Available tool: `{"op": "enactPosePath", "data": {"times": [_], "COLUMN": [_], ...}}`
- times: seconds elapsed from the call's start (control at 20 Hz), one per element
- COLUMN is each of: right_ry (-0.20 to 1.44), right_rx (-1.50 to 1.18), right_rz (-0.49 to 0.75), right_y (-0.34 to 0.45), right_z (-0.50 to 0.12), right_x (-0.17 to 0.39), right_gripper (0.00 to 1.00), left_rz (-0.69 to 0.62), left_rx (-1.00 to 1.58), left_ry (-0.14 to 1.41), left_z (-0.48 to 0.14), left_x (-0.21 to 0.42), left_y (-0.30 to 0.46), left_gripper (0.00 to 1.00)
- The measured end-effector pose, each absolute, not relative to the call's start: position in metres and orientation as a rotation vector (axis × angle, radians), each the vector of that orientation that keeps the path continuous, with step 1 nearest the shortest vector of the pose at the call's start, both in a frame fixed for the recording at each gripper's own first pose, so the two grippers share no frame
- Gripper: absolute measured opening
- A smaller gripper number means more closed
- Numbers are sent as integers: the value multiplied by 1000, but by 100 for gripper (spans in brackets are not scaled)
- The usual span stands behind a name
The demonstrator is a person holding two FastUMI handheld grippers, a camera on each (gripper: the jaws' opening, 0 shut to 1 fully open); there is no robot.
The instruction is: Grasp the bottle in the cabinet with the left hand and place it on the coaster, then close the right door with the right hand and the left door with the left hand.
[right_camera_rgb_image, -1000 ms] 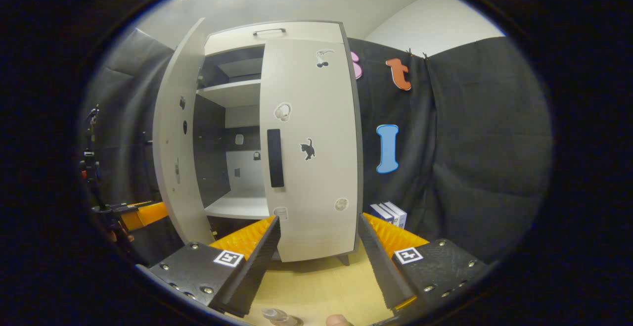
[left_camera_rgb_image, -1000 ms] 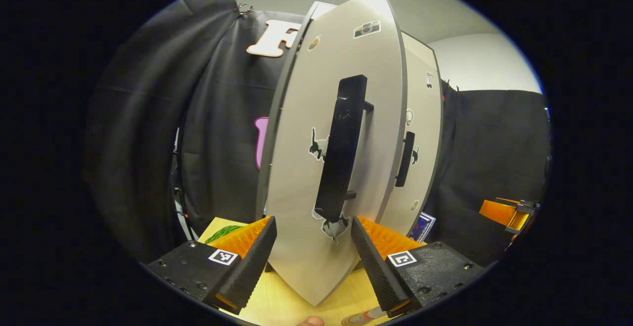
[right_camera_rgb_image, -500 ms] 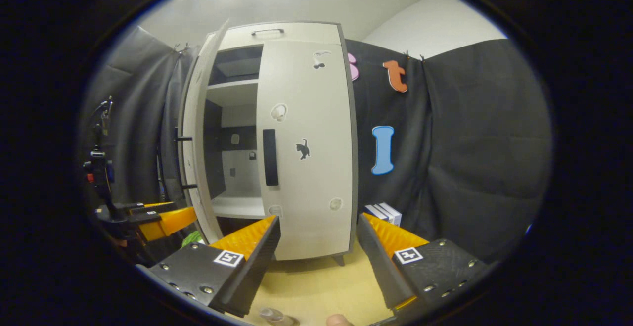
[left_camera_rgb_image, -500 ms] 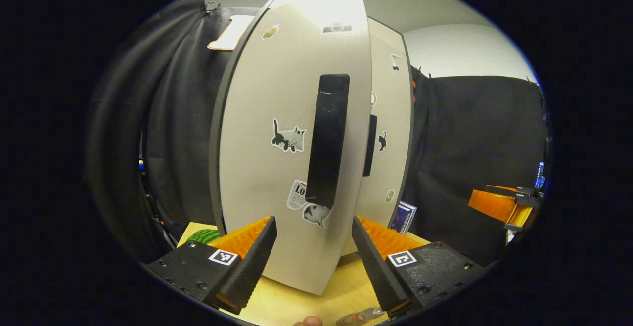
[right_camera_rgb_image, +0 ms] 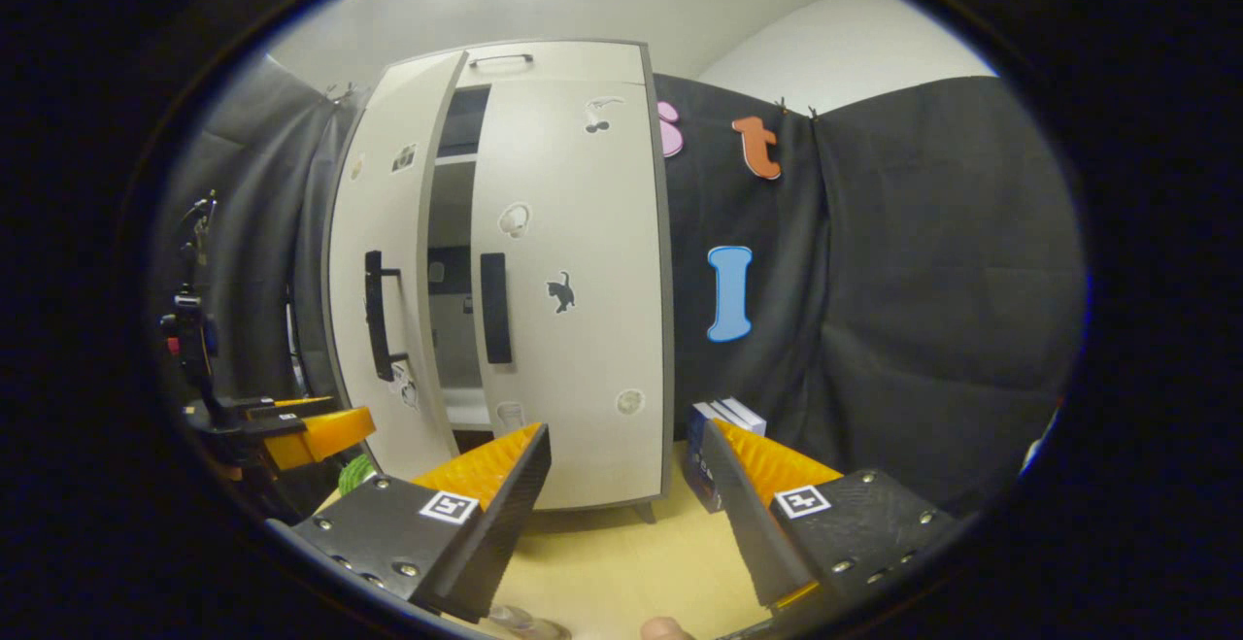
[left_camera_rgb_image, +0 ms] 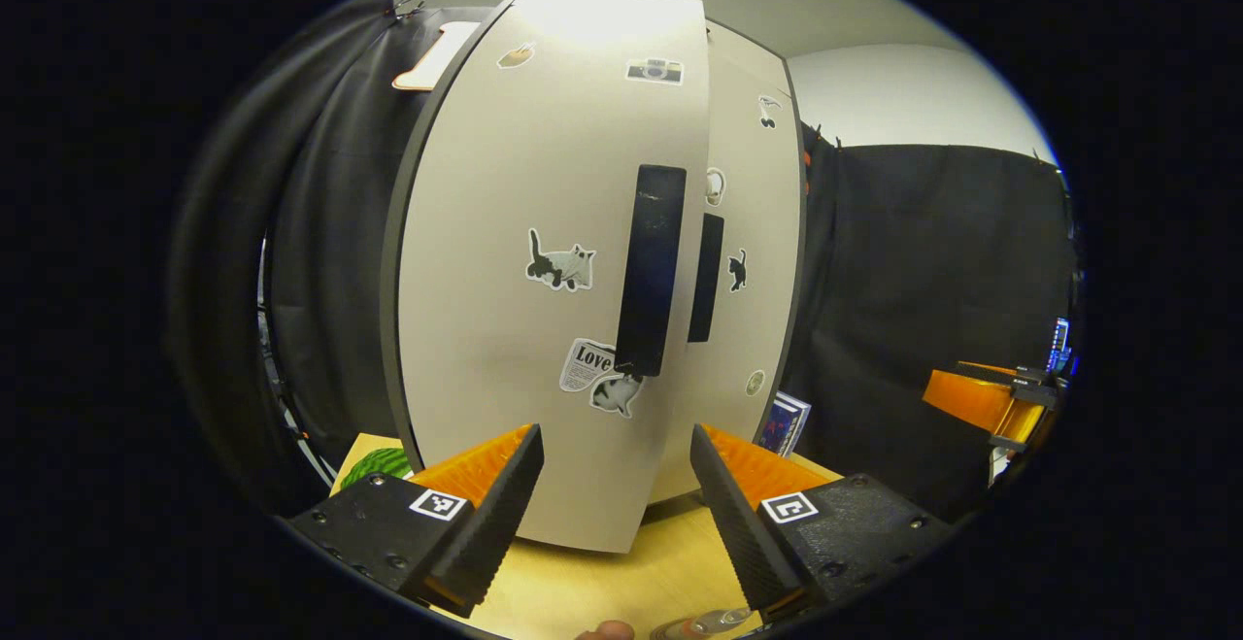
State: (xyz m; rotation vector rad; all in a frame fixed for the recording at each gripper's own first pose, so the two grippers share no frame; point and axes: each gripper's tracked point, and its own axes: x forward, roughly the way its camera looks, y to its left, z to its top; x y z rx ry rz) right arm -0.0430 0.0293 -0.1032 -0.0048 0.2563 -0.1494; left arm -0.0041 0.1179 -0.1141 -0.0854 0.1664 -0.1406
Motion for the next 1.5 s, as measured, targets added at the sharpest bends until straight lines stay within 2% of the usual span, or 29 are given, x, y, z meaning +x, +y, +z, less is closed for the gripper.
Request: {"op": "enactPosePath", "data": {"times": [0.1,0.25,0.4,0.45,0.6,0.65,0.7,0.75,0.8,0.9,0.95,1.2,1.25,1.3,1.4,1.5], "right_ry": [263,272,268,265,252,248,245,242,240,238,238,225,220,215,211,206], "right_rx": [-9,-13,-19,-19,-18,-20,-25,-30,-32,-32,-34,-61,-63,-64,-63,-59], "right_rz": [-150,-141,-122,-114,-90,-82,-75,-66,-57,-36,-27,9,13,18,26,32], "right_y": [24,20,15,13,9,7,6,5,3,2,0,-8,-9,-10,-13,-14], "right_z": [-104,-106,-104,-102,-98,-97,-96,-95,-95,-95,-95,-93,-92,-91,-89,-88], "right_x": [-41,-38,-31,-28,-20,-17,-14,-11,-9,-4,-2,6,7,7,8,9], "right_gripper": [92,95,92,95,95,92,95,92,95,92,95,92,95,92,95,92], "left_rz": [-137,-123,-105,-96,-72,-64,-55,-48,-40,-26,-19,13,17,22,29,33], "left_rx": [-89,-94,-94,-93,-89,-88,-87,-85,-82,-77,-73,-67,-65,-62,-59,-55], "left_ry": [171,176,170,167,151,142,137,131,127,119,119,121,121,119,109,95], "left_z": [-113,-111,-108,-106,-97,-93,-89,-86,-83,-79,-78,-78,-78,-77,-73,-68], "left_x": [-3,0,2,1,-1,0,0,1,1,-1,-2,-5,-6,-6,-8,-10], "left_y": [116,115,115,115,113,111,110,108,105,102,100,89,87,86,82,80], "left_gripper": [94,95,95,95,95,95,95,95,95,95,95,94,94,94,94,94]}}
